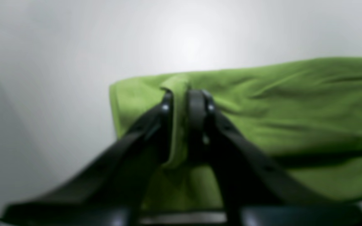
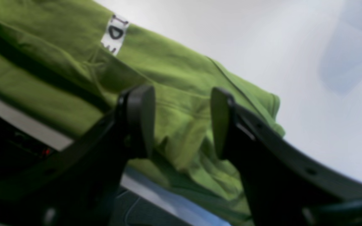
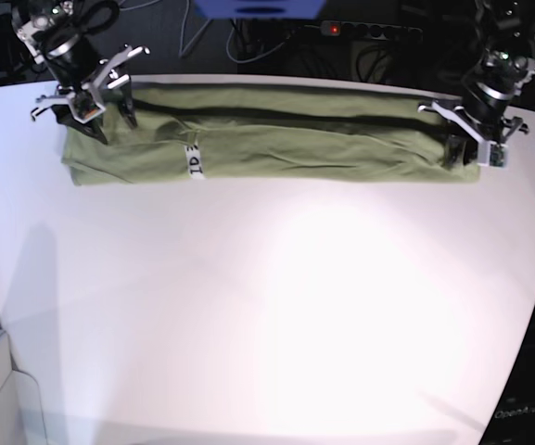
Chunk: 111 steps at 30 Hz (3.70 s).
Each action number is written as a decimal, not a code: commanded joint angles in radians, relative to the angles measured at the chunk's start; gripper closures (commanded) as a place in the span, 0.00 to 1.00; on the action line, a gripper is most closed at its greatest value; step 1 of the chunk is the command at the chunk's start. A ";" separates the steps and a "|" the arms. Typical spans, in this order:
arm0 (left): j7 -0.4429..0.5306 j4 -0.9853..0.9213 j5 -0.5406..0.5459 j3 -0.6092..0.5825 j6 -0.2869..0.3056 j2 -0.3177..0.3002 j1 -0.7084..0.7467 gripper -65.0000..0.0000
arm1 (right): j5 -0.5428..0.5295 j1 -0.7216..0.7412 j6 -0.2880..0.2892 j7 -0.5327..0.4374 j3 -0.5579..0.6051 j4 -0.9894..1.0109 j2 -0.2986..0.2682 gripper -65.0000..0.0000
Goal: Fold the T-shirt properly
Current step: 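Lower the hem onto the folded shirt and open both grippers, then reposition both grippers at the ends of the folded strip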
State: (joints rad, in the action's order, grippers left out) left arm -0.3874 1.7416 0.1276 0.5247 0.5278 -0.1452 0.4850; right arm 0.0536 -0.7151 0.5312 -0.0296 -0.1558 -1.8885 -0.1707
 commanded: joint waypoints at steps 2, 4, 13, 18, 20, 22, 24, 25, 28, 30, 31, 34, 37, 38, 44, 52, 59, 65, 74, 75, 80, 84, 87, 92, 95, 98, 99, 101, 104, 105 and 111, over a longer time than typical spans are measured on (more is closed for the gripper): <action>0.021 0.014 0.005 0.035 -0.002 0.005 0.010 0.68 | -0.013 -0.004 -0.001 -0.022 -0.008 -0.013 -0.007 0.56; 0.021 0.014 0.007 0.071 -0.001 0.009 0.010 0.60 | -0.013 -0.002 -0.001 -0.022 -0.008 -0.013 -0.007 0.56; 0.021 0.014 0.008 0.142 0.021 0.009 0.011 0.56 | -0.013 -0.001 -0.001 -0.026 -0.008 -0.013 -0.007 0.56; 0.011 0.011 -0.013 0.251 0.170 0.052 0.013 0.56 | -0.014 -0.001 -0.001 -0.026 -0.044 -0.013 -0.007 0.56; 0.011 -0.007 -0.053 0.300 0.170 0.069 0.002 0.56 | -0.018 -0.001 -0.001 -0.023 -0.066 -0.013 -0.007 0.56; 0.020 -0.032 -0.105 0.334 0.170 0.080 -0.002 0.56 | -0.019 -0.001 -0.001 -0.025 -0.083 -0.013 -0.007 0.56; 0.020 -0.041 -0.133 0.374 0.170 0.091 -0.010 0.56 | -0.019 -0.001 -0.001 -0.025 -0.093 -0.013 -0.007 0.56; 0.020 -0.042 -0.136 0.407 0.170 0.094 -0.012 0.56 | -0.019 -0.002 -0.001 -0.026 -0.098 -0.013 -0.007 0.56; 0.020 -0.024 -0.135 0.495 0.170 0.132 -0.045 0.56 | -0.019 -0.002 -0.001 -0.022 -0.098 -0.012 -0.007 0.56; 0.011 0.007 -0.145 0.555 0.170 0.155 -0.096 0.56 | -0.019 -0.002 -0.001 -0.026 -0.095 0.000 -0.005 0.56; 0.011 0.018 -0.145 0.576 0.170 0.170 -0.121 0.56 | -0.019 -0.001 -0.001 -0.026 -0.095 0.007 -0.005 0.56; 0.009 0.030 -0.147 0.601 0.170 0.190 -0.191 0.56 | -0.019 -0.001 -0.001 -0.028 -0.093 0.027 -0.005 0.61; 0.009 0.030 -0.147 0.598 0.170 0.210 -0.242 0.56 | -0.014 0.015 -0.001 -0.028 -0.092 0.043 0.001 0.72; 0.009 0.033 -0.150 0.598 0.170 0.218 -0.257 0.56 | -0.013 0.019 -0.001 -0.025 -0.092 0.053 0.001 0.76; 0.009 0.024 -0.311 0.499 0.170 0.272 -0.343 0.56 | -0.013 0.024 -0.001 -0.023 -0.092 0.085 0.001 0.91; 0.009 0.034 -0.375 0.371 0.170 0.302 -0.322 0.56 | -0.013 0.032 -0.001 -0.020 -0.097 0.085 0.001 0.92; 0.009 0.010 -0.377 0.369 0.170 0.302 -0.291 0.57 | -0.011 0.033 -0.001 -0.020 -0.097 0.085 0.001 0.92; 0.009 -0.067 -0.431 0.366 0.170 0.302 -0.294 0.57 | -0.011 0.056 -0.001 -0.019 -0.093 0.117 0.001 0.91; 0.018 -0.214 -0.484 0.366 0.170 0.296 -0.302 0.57 | -0.011 0.071 0.000 -0.025 -0.093 0.168 0.000 0.92; 0.018 -0.225 -0.484 0.366 0.170 0.286 -0.302 0.57 | -0.011 0.071 0.000 -0.025 -0.093 0.168 0.000 0.92; 0.012 -0.283 -0.484 0.368 0.170 0.250 -0.334 0.56 | -0.011 0.108 0.002 -0.019 -0.093 0.205 -0.003 0.92; 0.011 -0.289 -0.484 0.371 0.170 0.243 -0.342 0.56 | -0.011 0.157 0.002 -0.019 -0.092 0.284 -0.007 0.92; 0.011 -0.286 -0.484 0.371 0.170 0.244 -0.342 0.56 | -0.011 0.182 0.002 -0.023 -0.092 0.340 -0.013 0.92; 0.011 -0.276 -0.481 0.372 0.170 0.244 -0.339 0.56 | -0.011 0.249 0.004 -0.020 -0.090 0.465 -0.025 0.92; 0.011 -0.239 -0.478 0.372 0.170 0.246 -0.334 0.56 | -0.011 0.282 0.004 -0.020 -0.090 0.516 -0.046 0.92; 0.011 -0.210 -0.477 0.372 0.170 0.247 -0.334 0.56 | -0.011 0.303 0.004 -0.020 -0.090 0.533 -0.051 0.92; 0.011 -0.197 -0.477 0.372 0.170 0.252 -0.334 0.56 | -0.011 0.306 0.004 -0.020 -0.090 0.533 -0.051 0.92; 0.011 -0.165 -0.477 0.374 0.170 0.272 -0.337 0.56 | -0.011 0.311 0.004 -0.020 -0.090 0.533 -0.057 0.92; 0.011 -0.107 -0.475 0.386 0.170 0.292 -0.342 0.56 | -0.011 0.311 0.004 -0.019 -0.090 0.533 -0.060 0.91; 0.011 -0.088 -0.475 0.386 0.170 0.301 -0.343 0.56 | -0.011 0.311 0.004 -0.019 -0.090 0.533 -0.060 0.91; 0.009 0.010 -0.475 0.386 0.170 0.302 -0.342 0.56 | -0.011 0.311 0.004 -0.019 -0.090 0.533 -0.057 0.91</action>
State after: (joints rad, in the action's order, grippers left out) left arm -0.3996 1.7321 -0.3595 0.9115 0.7029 0.1631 0.1471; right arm 0.0002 -0.3965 0.5423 -0.1265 -0.2420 -1.3621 -0.2184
